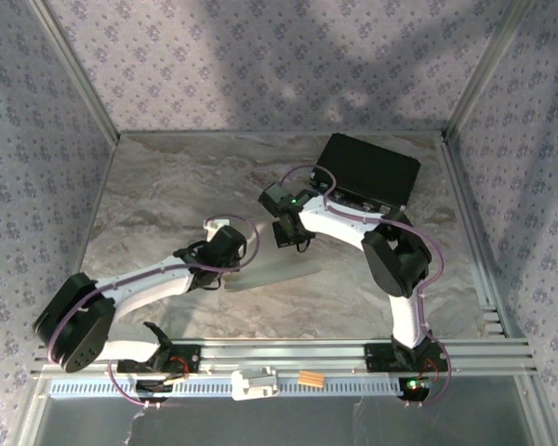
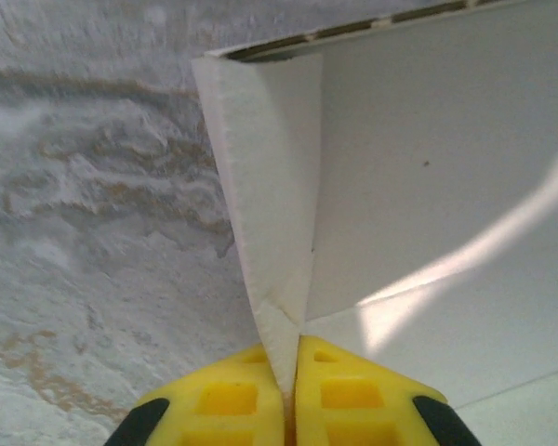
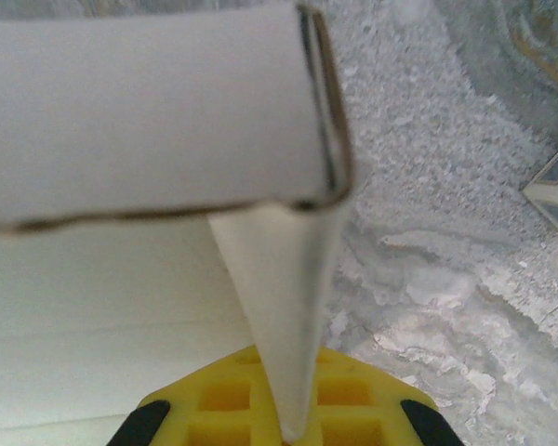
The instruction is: Fold the paper box
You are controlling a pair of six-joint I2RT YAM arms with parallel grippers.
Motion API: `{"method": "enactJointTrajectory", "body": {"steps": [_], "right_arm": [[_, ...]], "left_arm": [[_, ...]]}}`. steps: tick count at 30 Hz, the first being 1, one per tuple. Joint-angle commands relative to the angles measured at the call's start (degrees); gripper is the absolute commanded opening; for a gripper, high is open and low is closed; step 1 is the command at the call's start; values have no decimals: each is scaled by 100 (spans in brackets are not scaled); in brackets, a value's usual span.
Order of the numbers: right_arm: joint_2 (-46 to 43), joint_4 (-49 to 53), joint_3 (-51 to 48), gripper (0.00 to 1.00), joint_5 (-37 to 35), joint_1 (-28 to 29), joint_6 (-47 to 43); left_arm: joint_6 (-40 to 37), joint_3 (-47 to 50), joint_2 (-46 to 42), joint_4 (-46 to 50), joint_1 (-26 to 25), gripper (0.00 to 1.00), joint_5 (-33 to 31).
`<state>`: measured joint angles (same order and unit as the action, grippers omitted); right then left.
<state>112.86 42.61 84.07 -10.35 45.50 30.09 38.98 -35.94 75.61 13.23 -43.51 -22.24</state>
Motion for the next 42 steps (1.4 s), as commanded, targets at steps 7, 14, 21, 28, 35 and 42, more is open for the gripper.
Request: {"method": "enactJointTrajectory", "body": {"steps": [7, 14, 21, 28, 35, 42], "right_arm": [[147, 103, 204, 0, 221, 48, -418], [232, 176, 232, 0, 291, -16, -504], [241, 200, 232, 0, 320, -7, -513], [263, 179, 247, 0, 334, 45, -523], [232, 166, 217, 0, 232, 149, -656], [80, -50, -29, 0, 187, 241, -682]], "left_arm": [[-44, -447, 661, -280, 411, 31, 1004], [-367, -665, 806, -280, 804, 34, 1317], [-661, -733, 883, -345, 948, 18, 1537], [-690, -690, 806, -410, 905, 0, 1551], [-193, -1040, 1167, 226, 625, 0, 1014], [1224, -2038, 1812, 1935, 119, 0, -248]]}}
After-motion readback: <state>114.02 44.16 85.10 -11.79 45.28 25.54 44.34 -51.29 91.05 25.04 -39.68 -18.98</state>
